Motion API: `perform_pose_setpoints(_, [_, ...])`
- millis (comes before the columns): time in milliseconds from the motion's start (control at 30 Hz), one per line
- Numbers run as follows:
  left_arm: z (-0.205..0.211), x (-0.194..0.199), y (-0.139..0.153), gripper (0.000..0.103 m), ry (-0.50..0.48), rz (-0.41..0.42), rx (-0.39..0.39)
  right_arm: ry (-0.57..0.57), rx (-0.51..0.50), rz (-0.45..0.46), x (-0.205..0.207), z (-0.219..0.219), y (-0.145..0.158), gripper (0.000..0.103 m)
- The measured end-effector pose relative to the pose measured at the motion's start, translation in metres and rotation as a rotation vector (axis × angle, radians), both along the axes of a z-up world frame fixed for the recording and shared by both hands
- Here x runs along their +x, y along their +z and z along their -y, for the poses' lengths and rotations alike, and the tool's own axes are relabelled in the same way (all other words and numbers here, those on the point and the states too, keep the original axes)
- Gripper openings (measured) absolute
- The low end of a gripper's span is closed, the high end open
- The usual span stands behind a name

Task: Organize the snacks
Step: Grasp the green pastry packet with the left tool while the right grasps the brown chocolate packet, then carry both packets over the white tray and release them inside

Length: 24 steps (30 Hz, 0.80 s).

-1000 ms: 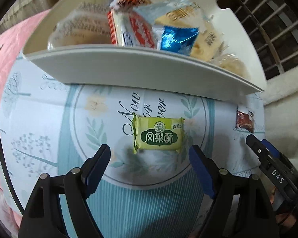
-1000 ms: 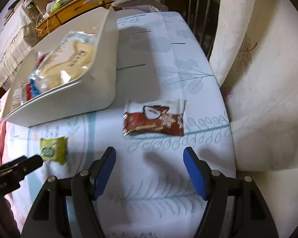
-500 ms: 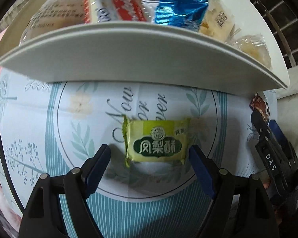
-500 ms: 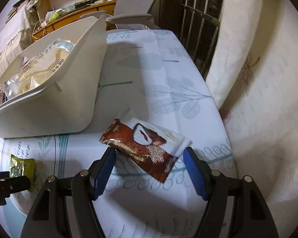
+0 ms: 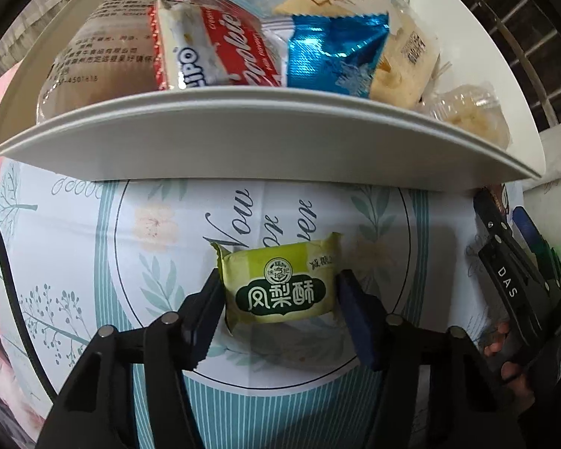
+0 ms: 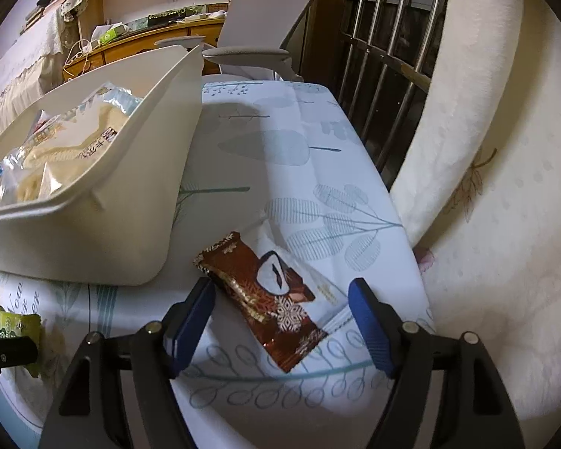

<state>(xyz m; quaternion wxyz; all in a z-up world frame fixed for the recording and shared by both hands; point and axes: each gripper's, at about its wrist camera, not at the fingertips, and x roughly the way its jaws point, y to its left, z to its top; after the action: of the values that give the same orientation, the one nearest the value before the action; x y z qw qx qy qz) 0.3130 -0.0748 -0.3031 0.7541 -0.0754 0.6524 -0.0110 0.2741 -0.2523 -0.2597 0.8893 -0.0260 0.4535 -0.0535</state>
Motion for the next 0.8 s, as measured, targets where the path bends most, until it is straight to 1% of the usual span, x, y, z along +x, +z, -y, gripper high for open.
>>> perform_pose_setpoints(167, [-0.008,0.002,0.001,0.054,0.003,0.015,-0.007,0.028,0.033,-0.016,0.008,0.004,-0.001,0.073])
perform_pose_setpoints(233, [-0.01,-0.003,0.002,0.053,0.007,0.015,0.003,0.041,0.058,-0.023,0.008,0.004,-0.001,0.065])
perform_pose_setpoints(300, [-0.019,-0.009,0.002,0.052,0.013,0.018,0.025,0.056,0.069,-0.027,0.008,0.002,0.0,0.051])
perform_pose_setpoints(367, [-0.027,-0.012,0.004,0.052,0.026,0.015,0.033,0.072,0.066,-0.034,0.008,-0.003,0.001,0.046])
perform_pose_setpoints(500, [-0.042,-0.016,0.01,0.051,0.045,0.026,0.048,0.067,0.083,-0.054,0.004,-0.006,0.002,0.043])
perform_pose_setpoints(633, [-0.054,-0.025,0.021,0.051,0.072,0.046,0.055,0.057,0.127,-0.085,-0.002,-0.004,0.005,0.043])
perform_pose_setpoints(667, [-0.066,-0.036,0.022,0.051,0.077,0.049,0.058,0.051,0.137,-0.087,-0.004,-0.004,0.006,0.043])
perform_pose_setpoints(800, [-0.092,-0.047,0.039,0.051,0.111,0.055,0.066,0.023,0.157,-0.091,-0.014,-0.001,0.016,0.043])
